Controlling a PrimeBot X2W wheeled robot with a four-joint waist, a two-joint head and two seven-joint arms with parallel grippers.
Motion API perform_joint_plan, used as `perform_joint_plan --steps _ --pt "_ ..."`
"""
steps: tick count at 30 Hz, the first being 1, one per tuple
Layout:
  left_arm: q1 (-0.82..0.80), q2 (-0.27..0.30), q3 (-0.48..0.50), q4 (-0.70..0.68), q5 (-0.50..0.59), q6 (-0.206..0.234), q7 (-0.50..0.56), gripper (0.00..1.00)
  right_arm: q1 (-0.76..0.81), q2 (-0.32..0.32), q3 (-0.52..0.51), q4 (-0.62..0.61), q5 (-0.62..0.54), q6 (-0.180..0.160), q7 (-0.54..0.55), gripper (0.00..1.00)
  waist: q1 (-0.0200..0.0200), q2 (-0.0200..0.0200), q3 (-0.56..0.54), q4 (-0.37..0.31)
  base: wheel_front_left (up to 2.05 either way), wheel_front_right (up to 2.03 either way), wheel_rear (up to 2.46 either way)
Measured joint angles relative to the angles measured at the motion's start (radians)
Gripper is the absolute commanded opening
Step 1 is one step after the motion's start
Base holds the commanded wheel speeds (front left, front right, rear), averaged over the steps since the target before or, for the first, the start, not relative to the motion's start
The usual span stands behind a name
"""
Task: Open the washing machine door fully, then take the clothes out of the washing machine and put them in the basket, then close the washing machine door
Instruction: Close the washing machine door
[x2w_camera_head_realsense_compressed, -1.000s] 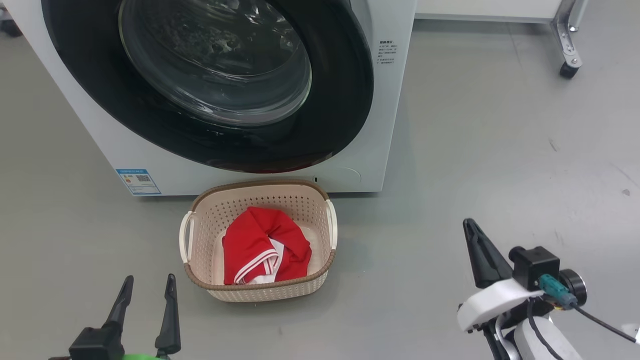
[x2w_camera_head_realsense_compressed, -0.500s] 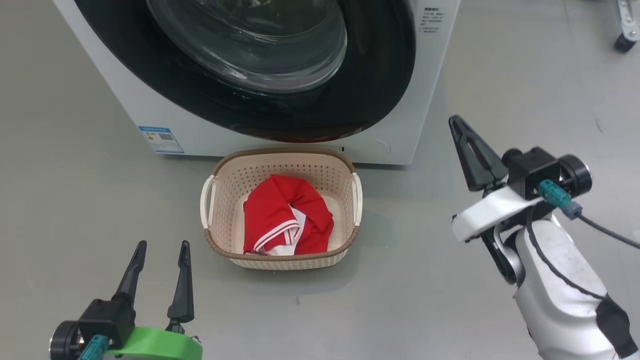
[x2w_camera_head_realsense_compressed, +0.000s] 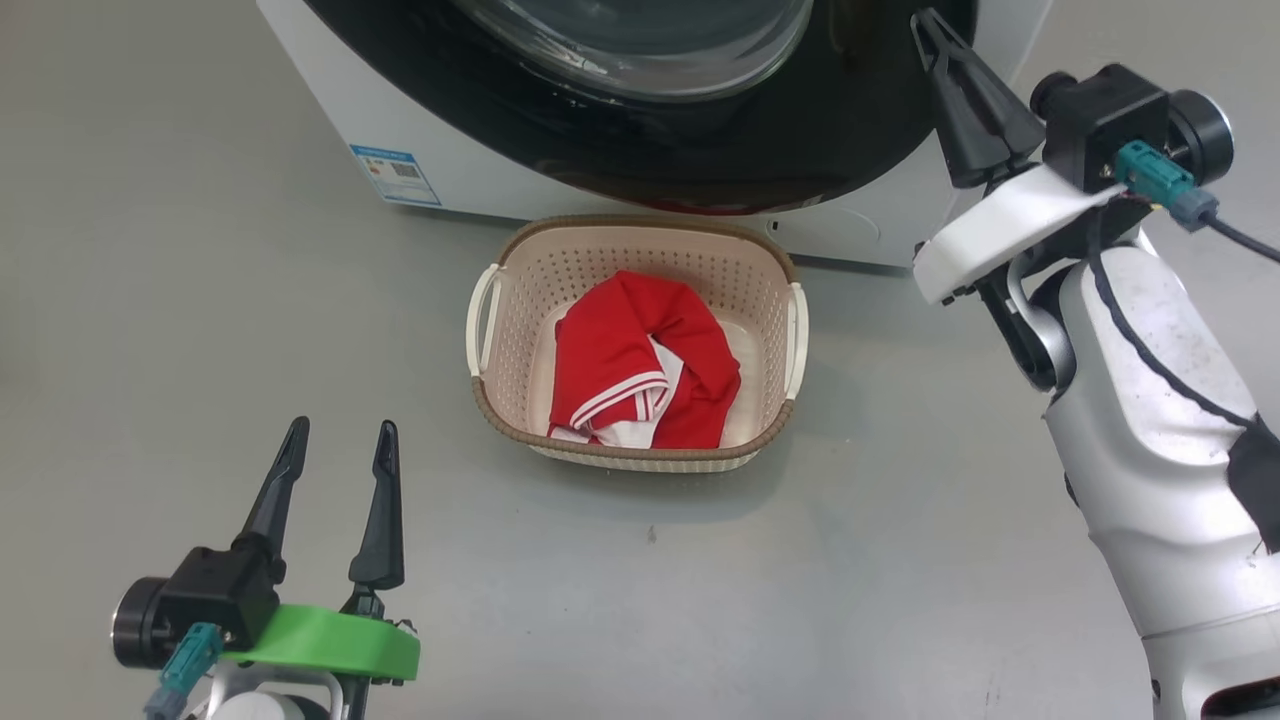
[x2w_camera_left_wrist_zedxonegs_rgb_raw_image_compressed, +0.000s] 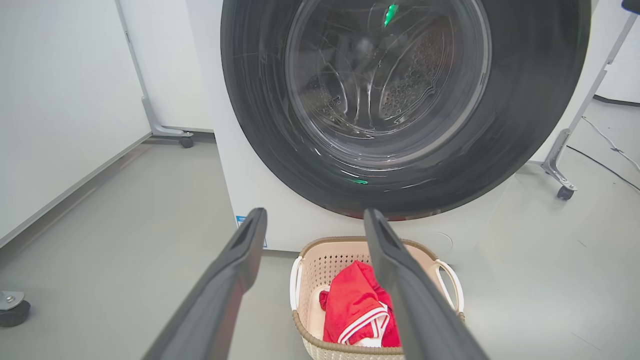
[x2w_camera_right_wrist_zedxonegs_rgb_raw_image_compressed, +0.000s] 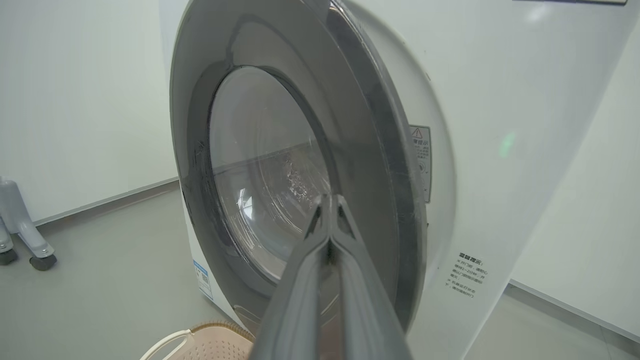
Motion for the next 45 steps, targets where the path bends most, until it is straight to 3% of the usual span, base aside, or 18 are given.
perform_joint_plan --steps 14,35,45 --pt "-0.057 -0.013 -0.003 0.017 -0.001 -0.003 -0.009 1.0 -0.187 -0.003 -0.011 0.134 0.058 0.009 0.027 0.0 0.0 0.0 0.091 0.057 0.0 0.0 0.0" --pt "-0.128 -0.029 -0.046 0.058 -0.016 -0.025 -0.018 1.0 -0.377 -0.091 -0.02 0.272 0.081 0.018 0.028 0.0 0.0001 0.0 0.151 0.113 0.0 0.0 0.0" --pt "-0.138 -0.032 -0.048 0.066 -0.018 -0.025 -0.018 1.0 -0.432 -0.104 -0.062 0.33 0.099 0.019 0.002 0.0 0.0 0.0 0.167 0.13 0.0 0.0 0.0"
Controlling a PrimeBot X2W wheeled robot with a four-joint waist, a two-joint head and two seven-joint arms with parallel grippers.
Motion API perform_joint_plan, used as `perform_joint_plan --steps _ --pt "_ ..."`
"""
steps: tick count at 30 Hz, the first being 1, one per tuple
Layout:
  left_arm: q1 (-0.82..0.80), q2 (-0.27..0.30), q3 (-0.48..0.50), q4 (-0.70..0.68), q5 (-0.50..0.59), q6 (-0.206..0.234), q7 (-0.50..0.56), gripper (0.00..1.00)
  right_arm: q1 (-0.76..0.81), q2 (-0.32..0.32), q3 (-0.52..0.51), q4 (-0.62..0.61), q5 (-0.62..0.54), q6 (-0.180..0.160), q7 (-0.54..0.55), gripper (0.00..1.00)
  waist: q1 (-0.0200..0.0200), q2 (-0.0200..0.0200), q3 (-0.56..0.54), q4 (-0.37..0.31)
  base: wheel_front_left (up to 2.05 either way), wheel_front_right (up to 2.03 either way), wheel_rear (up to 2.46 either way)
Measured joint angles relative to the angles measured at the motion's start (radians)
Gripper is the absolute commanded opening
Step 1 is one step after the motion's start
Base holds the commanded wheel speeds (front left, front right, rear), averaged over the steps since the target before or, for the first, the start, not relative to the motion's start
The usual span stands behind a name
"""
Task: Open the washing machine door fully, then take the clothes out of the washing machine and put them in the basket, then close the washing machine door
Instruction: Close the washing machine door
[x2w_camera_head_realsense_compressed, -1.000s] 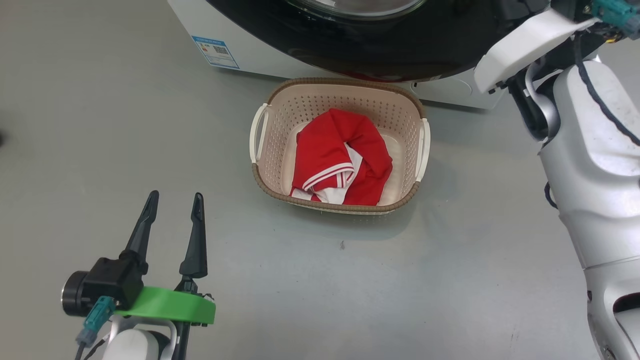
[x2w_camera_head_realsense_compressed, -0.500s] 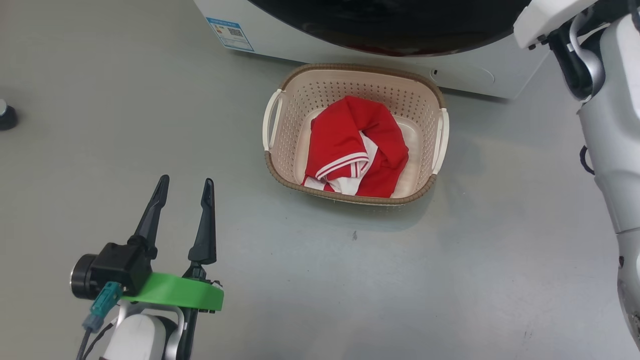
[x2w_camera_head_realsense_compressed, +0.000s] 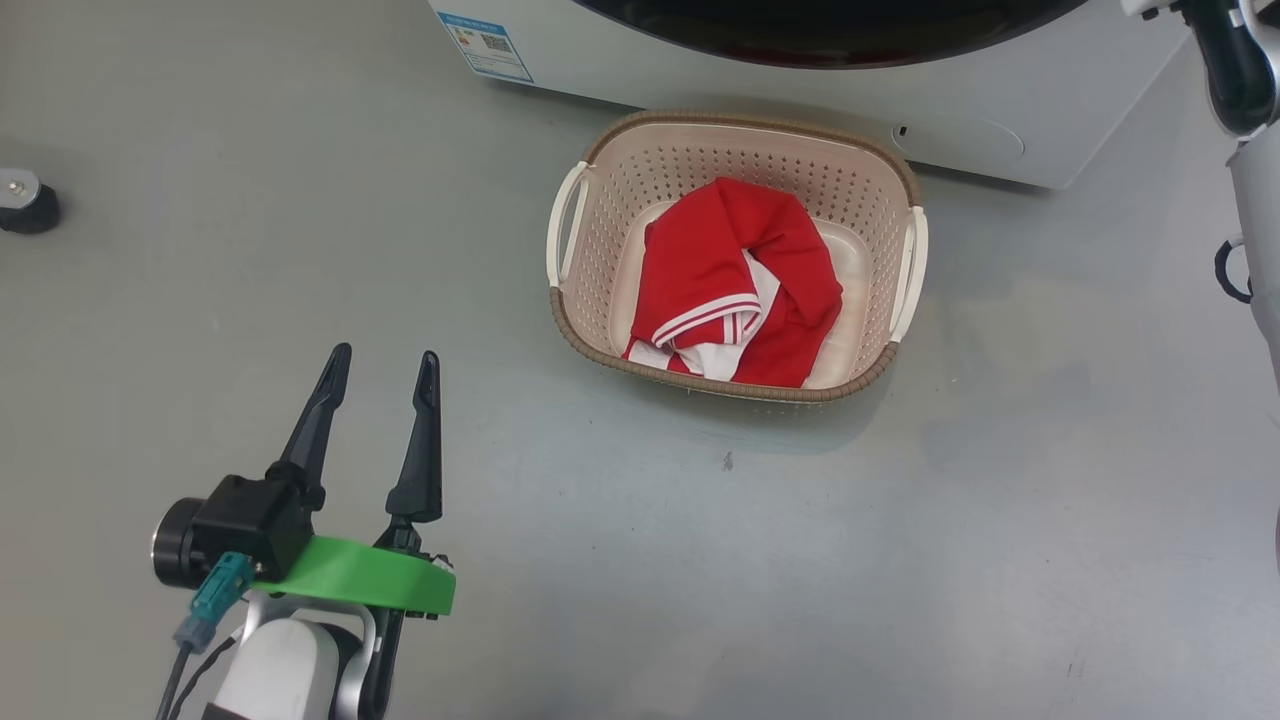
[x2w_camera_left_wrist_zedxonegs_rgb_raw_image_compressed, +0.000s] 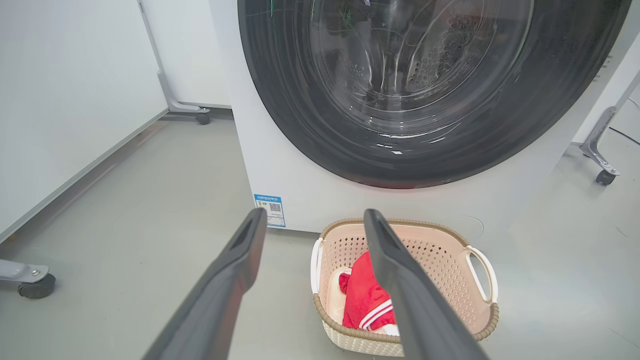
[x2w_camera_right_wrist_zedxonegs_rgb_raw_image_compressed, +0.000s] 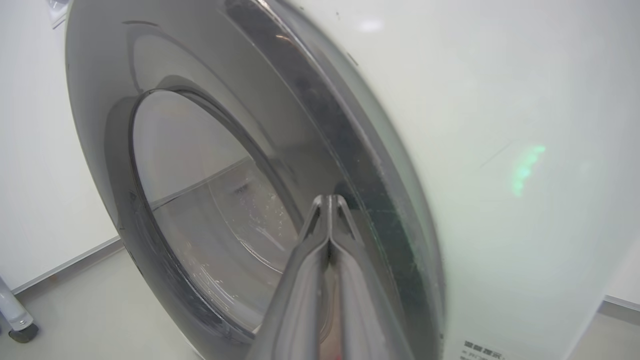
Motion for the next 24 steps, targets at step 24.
perform_joint_plan --steps 24 --pt "-0.022 -0.004 0.014 0.014 0.005 0.0 -0.003 1.0 0.012 0.042 0.032 0.099 0.027 -0.001 -0.094 0.0 -0.0001 0.0 -0.036 -0.037 0.0 0.0 0.0"
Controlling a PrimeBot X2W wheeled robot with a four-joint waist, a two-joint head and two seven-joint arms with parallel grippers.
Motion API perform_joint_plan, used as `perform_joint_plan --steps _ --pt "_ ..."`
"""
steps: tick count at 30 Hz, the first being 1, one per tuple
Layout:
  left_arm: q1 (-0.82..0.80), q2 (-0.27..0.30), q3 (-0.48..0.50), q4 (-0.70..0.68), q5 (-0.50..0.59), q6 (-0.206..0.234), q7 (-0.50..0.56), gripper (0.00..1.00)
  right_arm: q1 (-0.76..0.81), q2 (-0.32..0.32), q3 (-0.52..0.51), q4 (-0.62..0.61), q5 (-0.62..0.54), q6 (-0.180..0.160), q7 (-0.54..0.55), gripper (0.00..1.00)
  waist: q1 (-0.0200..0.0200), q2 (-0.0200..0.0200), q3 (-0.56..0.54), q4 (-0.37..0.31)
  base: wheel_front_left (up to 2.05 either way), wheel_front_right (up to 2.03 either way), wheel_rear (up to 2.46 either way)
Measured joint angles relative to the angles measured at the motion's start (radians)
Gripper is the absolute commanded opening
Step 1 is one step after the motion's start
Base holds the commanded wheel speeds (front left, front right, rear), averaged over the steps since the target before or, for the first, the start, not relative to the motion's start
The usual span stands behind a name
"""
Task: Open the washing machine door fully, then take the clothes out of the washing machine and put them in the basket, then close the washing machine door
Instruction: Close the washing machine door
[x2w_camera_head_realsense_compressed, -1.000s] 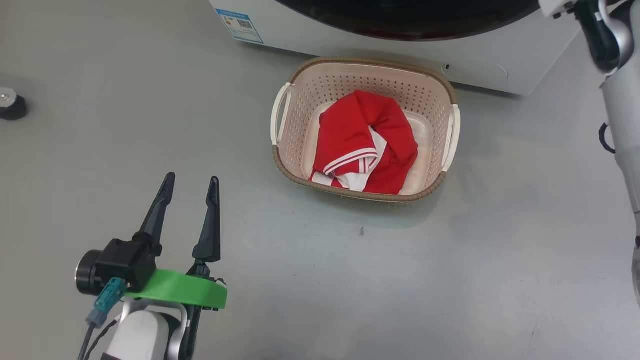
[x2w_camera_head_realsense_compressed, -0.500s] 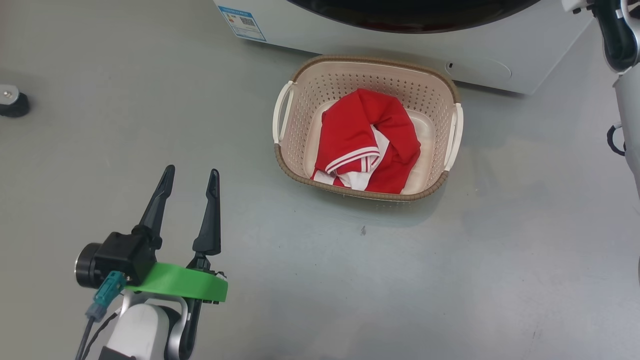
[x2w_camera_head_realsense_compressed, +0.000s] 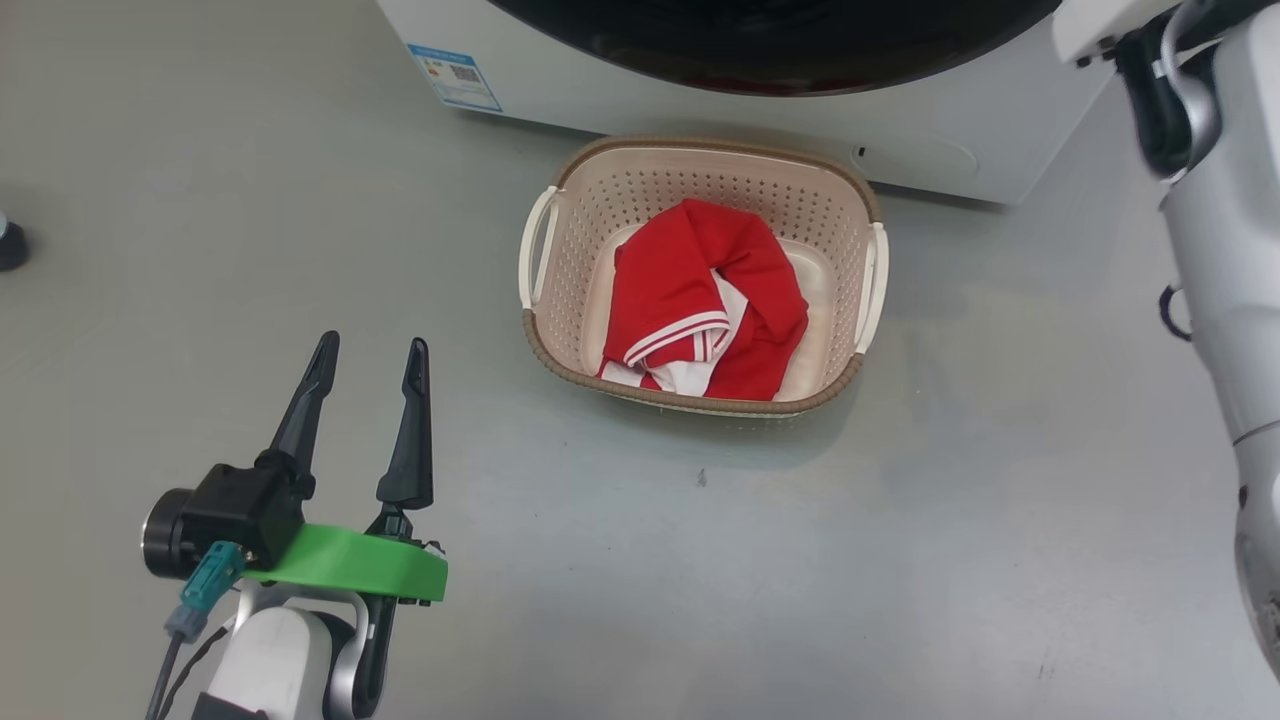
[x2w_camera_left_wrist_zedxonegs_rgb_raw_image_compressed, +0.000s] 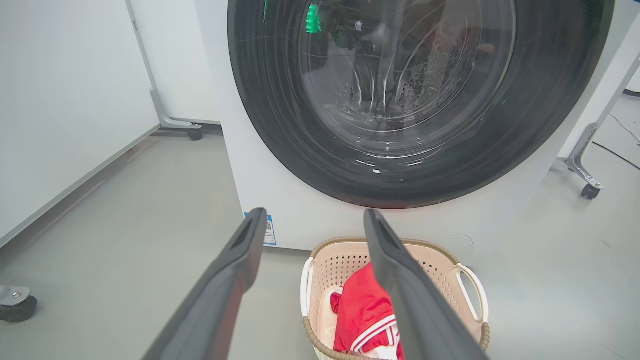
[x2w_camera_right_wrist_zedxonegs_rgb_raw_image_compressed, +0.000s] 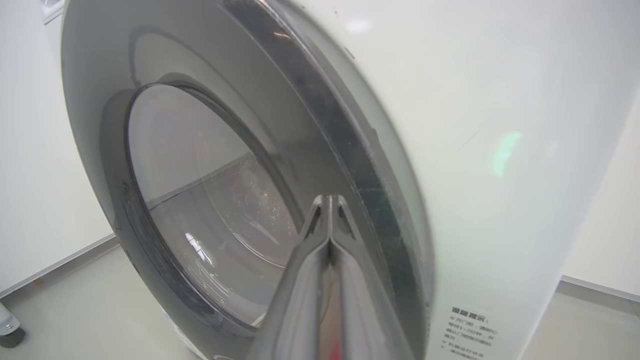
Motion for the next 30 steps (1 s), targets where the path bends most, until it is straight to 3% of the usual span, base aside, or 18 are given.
perform_joint_plan --steps 11,12,15,17,19,30 --pt "0.0 0.0 0.017 0.011 0.018 0.0 0.0 1.0 0.136 0.041 0.048 0.004 0.049 0.0 -0.017 0.0 0.0 0.0 -0.043 -0.052 0.0 0.0 0.0" --pt "0.0 0.0 0.019 0.012 0.018 0.0 0.0 1.0 0.149 0.043 0.049 0.005 0.049 0.0 -0.017 0.18 0.0 0.0 -0.047 -0.057 0.0 0.0 0.0" --pt "0.001 0.0 0.024 0.015 0.018 0.0 0.0 1.0 0.187 0.048 0.051 0.006 0.059 0.0 -0.018 0.51 0.0 0.0 -0.061 -0.073 0.0 0.0 0.0" --pt "0.002 0.002 0.026 0.016 0.019 0.0 0.0 1.0 0.212 0.05 0.047 0.005 0.059 0.0 -0.018 0.84 0.0 0.0 -0.071 -0.084 0.0 0.0 0.0" --pt "0.002 0.003 0.029 0.015 0.021 0.0 0.0 1.0 0.233 0.053 0.045 0.002 0.061 0.0 -0.021 1.0 0.0 0.0 -0.079 -0.097 0.0 0.0 0.0" --pt "0.009 0.012 0.049 0.016 0.026 0.0 0.0 1.0 0.358 0.081 0.014 -0.115 0.069 0.0 -0.026 1.0 0.0 0.0 -0.122 -0.174 0.0 0.0 0.0"
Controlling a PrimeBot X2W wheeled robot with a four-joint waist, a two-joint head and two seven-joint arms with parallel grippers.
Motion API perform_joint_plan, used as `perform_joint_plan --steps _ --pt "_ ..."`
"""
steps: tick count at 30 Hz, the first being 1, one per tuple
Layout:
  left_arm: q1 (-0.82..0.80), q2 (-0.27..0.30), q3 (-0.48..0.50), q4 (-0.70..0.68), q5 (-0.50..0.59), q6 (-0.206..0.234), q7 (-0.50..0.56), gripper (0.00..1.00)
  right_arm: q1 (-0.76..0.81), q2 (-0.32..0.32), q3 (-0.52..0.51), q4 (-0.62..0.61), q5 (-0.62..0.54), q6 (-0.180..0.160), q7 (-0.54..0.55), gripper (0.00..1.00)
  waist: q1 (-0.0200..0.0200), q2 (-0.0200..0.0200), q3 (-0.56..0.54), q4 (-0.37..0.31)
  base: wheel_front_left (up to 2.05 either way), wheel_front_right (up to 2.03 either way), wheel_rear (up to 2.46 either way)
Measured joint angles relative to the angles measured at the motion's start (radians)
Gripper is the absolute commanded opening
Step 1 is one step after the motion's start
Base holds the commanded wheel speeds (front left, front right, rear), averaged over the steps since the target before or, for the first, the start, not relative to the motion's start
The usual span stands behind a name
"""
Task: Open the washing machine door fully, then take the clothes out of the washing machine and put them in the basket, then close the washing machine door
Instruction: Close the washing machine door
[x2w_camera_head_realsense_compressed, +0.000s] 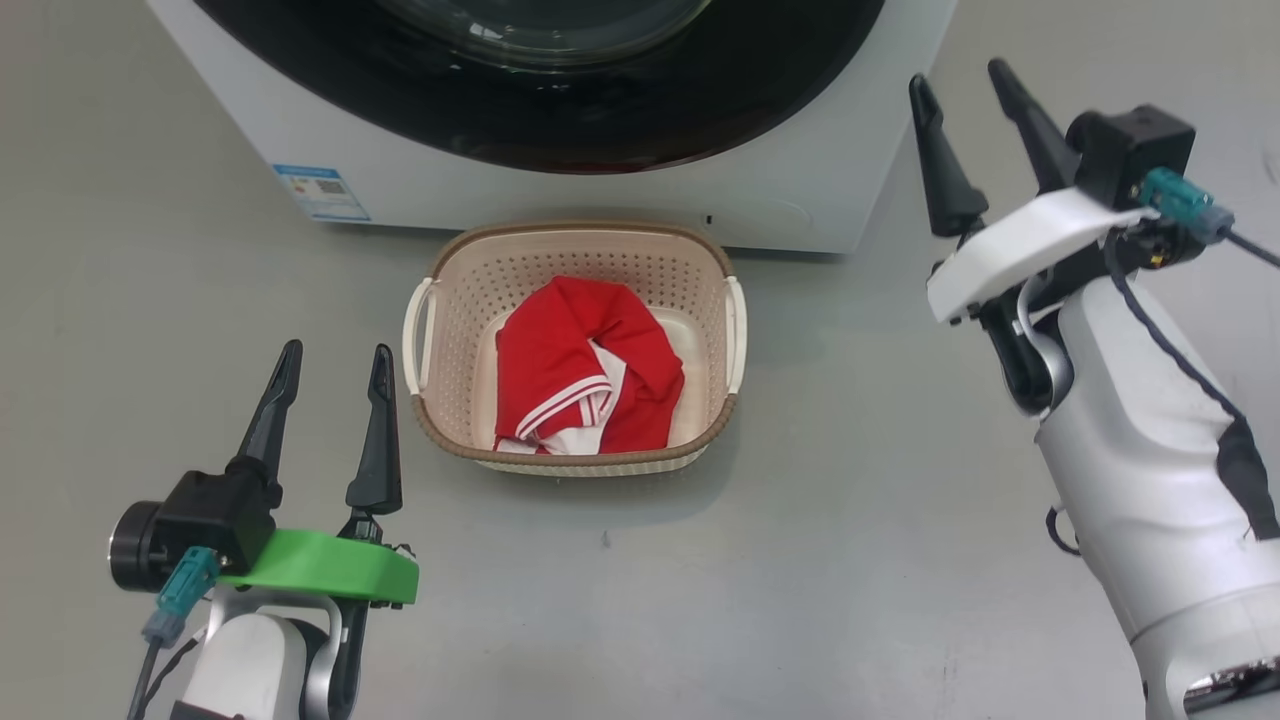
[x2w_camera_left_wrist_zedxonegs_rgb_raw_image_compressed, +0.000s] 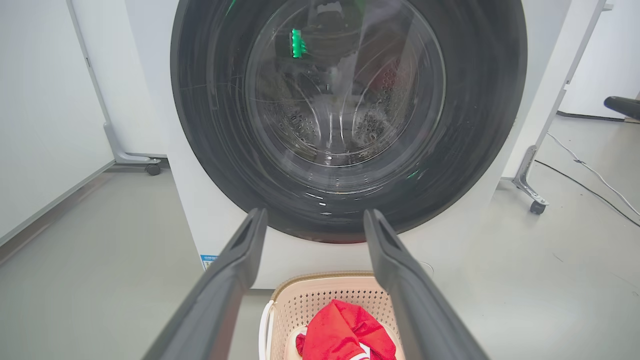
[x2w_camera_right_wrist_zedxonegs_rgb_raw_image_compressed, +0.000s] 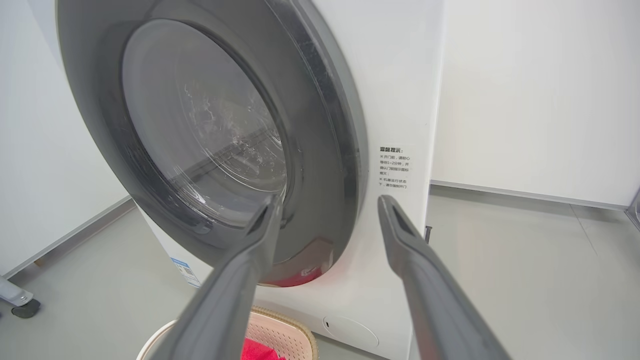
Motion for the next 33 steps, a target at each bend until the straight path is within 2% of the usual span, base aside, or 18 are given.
perform_joint_plan --steps 13,23,33 --pt "0.047 0.008 0.001 0.036 0.0 0.0 0.0 1.0 0.221 0.023 -0.04 -0.12 -0.007 -0.002 0.0 1.0 0.0 0.0 -0.066 -0.069 0.0 0.0 0.0" --pt "0.105 0.016 0.001 0.065 0.0 0.001 0.005 1.0 0.375 0.026 -0.066 -0.185 -0.031 -0.036 0.0 1.0 -0.0001 0.0 -0.127 -0.104 0.0 0.0 0.0" --pt "0.143 0.025 0.001 0.076 0.0 0.01 0.006 1.0 0.499 0.033 -0.079 -0.242 -0.04 -0.054 0.0 1.0 -0.0001 0.0 -0.181 -0.114 0.0 0.0 0.0"
